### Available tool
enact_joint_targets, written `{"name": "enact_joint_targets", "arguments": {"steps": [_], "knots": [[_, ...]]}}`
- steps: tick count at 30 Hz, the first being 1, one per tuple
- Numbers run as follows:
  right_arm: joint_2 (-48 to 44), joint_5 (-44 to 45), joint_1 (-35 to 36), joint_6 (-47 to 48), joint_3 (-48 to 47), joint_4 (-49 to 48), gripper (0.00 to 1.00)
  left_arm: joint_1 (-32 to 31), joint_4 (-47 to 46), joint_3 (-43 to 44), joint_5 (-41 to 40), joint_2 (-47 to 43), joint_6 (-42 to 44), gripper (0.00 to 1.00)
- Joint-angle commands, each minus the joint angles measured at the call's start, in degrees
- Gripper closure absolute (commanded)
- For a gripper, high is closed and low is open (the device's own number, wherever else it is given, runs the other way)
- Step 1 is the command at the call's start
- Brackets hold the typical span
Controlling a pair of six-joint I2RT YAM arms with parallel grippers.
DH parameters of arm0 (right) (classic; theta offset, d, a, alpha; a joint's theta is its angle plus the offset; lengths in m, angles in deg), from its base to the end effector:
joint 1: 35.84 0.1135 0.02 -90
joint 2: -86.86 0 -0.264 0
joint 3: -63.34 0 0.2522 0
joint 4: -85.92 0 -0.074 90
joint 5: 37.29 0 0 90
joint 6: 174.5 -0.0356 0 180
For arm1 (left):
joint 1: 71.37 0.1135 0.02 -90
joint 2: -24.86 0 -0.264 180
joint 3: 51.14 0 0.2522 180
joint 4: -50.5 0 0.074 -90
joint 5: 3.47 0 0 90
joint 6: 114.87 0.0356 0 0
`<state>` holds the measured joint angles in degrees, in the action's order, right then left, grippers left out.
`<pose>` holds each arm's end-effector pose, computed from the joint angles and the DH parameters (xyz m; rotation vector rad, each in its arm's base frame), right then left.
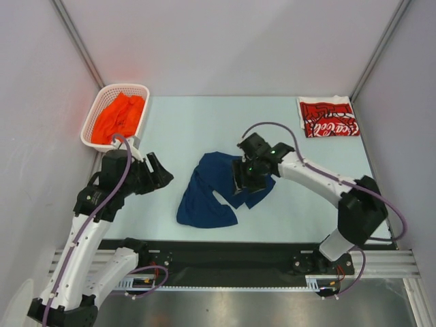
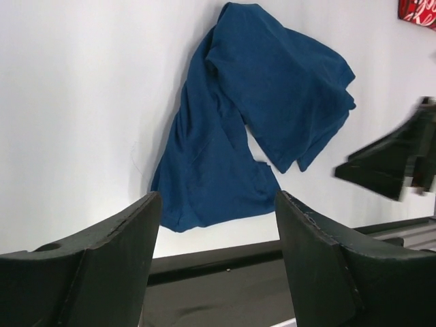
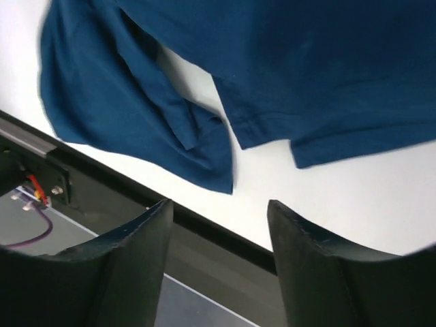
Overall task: Fold and stack the t-shirts
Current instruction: Flatten the tshirt out
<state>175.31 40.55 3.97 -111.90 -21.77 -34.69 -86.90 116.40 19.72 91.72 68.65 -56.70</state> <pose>0.2368 0.2071 0.2660 -0.3738 2.7705 0.6231 0.1333 -0.0404 0.3423 -0.2769 2.2861 -0.5383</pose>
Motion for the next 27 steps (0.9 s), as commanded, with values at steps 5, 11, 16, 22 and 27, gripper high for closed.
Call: {"name": "enact_joint_targets", "arguments": {"steps": [5, 11, 16, 22, 27], "knots": [[10.59, 1.70, 4.92, -4.33, -0.28, -8.00, 0.50, -1.52, -3.18, -6.64, 6.06, -0.63, -2.00, 0.36], [16.93, 11.25, 7.90, -3.72, -3.09, -5.21, 0.53, -4.95, -2.05, -8.94, 4.04, -3.53, -4.55, 0.36], [19.74, 15.76, 9.76, -3.63, -2.65, -4.05, 0.53, -6.18, -1.43, -9.29, 3.25, -5.20, -5.95, 0.36], [17.83, 24.02, 8.54, -4.77, -4.05, -0.21, 1.00, -7.84, -1.60, -8.59, 2.63, -5.03, -5.78, 0.36], [4.30, 26.75, 0.20, -1.27, -4.15, 7.27, 1.00, -16.43, -4.58, -7.53, -0.70, 1.54, -6.48, 0.35]]}}
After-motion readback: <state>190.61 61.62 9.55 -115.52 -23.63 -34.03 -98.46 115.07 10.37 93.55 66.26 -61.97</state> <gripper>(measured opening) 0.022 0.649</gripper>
